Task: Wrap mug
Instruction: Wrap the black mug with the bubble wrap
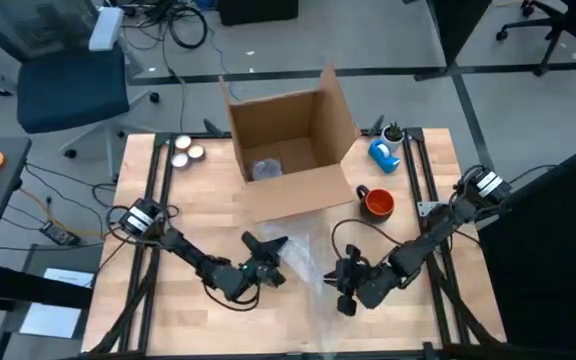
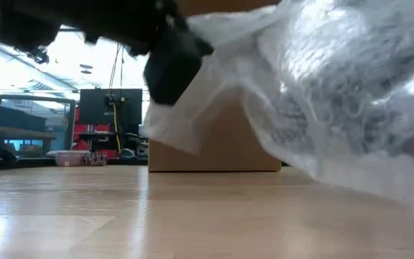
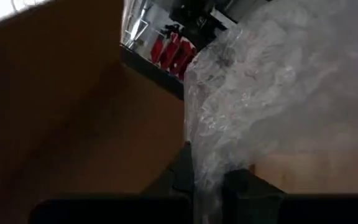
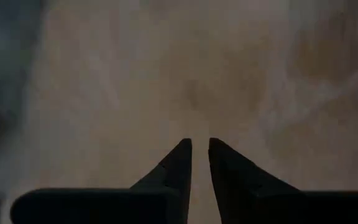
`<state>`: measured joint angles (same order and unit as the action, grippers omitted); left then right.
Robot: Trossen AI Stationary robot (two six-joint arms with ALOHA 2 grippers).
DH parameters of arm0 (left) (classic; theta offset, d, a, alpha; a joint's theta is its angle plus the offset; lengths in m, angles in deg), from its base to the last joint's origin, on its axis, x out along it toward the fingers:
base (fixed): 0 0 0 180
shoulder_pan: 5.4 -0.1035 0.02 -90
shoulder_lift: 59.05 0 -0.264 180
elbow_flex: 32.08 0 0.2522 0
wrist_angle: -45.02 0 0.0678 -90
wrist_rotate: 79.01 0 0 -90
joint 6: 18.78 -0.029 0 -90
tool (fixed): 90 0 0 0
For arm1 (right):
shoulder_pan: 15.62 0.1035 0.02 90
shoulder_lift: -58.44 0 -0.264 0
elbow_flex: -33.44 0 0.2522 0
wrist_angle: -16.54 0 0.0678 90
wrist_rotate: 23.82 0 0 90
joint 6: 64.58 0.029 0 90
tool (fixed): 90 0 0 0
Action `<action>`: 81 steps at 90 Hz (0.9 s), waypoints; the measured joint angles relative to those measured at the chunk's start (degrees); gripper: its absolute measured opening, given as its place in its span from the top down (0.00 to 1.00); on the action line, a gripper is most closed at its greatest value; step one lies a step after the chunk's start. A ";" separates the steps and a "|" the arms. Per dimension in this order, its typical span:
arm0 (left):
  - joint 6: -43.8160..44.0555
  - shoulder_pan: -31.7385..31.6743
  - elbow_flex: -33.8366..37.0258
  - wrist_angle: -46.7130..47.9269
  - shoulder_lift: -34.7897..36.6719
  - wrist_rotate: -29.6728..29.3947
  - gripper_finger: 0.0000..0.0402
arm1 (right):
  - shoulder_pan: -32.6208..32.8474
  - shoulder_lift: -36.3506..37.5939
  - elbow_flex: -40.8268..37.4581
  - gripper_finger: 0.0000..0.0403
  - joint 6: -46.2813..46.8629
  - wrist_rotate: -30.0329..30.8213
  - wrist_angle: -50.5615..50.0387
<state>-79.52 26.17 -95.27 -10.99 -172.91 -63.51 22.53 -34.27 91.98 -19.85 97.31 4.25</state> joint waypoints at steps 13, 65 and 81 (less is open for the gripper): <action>7.13 -0.06 3.96 4.48 -0.04 0.54 1.00 | -2.93 0.00 -2.97 0.93 4.63 -6.46 0.06; 49.38 -3.67 4.87 28.78 5.39 44.34 0.85 | -7.56 1.25 -3.27 0.95 9.59 -19.11 -20.69; 55.25 -4.79 4.87 45.41 10.89 46.23 0.81 | -7.08 1.33 -3.20 0.95 11.22 -21.34 -24.99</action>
<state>-24.27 21.38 -90.40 34.42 -162.02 -17.28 15.45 -32.93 88.78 -8.63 75.98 -20.74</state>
